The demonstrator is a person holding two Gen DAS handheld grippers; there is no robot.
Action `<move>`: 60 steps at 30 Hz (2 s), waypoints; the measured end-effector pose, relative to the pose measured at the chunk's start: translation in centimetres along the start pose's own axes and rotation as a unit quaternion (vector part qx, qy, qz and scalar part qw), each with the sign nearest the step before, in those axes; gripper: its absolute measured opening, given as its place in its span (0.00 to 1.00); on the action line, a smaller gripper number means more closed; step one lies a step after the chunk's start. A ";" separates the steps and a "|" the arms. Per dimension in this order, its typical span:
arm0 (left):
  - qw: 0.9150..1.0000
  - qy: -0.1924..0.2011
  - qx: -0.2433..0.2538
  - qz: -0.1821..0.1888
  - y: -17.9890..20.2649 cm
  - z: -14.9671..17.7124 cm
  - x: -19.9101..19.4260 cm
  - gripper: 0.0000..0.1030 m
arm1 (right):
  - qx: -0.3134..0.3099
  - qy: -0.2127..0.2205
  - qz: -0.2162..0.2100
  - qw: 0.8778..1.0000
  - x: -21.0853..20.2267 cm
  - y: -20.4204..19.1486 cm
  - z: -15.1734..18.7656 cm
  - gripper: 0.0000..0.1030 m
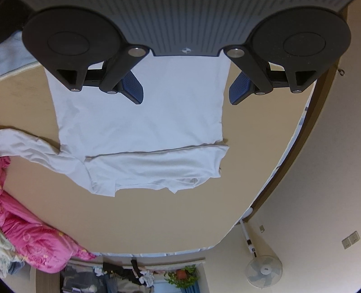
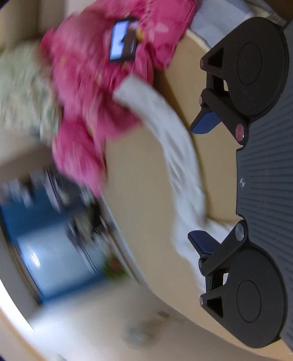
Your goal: Fold small clothes
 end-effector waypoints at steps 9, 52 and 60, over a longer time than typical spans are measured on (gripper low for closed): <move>0.999 -0.033 0.014 -0.032 0.5 -0.6 3.5 0.85 | 0.232 -0.051 0.098 0.967 16.2 15.4 -4.5 0.81; 0.984 -0.071 -0.150 -0.072 -22.1 3.1 15.2 0.85 | -0.320 -0.208 -0.145 0.913 6.5 -31.3 20.0 0.67; 0.993 -0.062 -0.098 -0.029 -14.2 2.0 12.5 0.87 | -0.299 -0.164 -0.067 0.938 -2.6 -19.4 14.2 0.71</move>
Point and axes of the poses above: each gripper's, at about its wrist camera, not at the fingertips, and x roughly the way its jaws point, y to its right, z to its underside, the point moved 7 cm from there along x, roughly the way its jaws point, and after that the axes turned 2 degrees about -z, right-handed, at the moved point
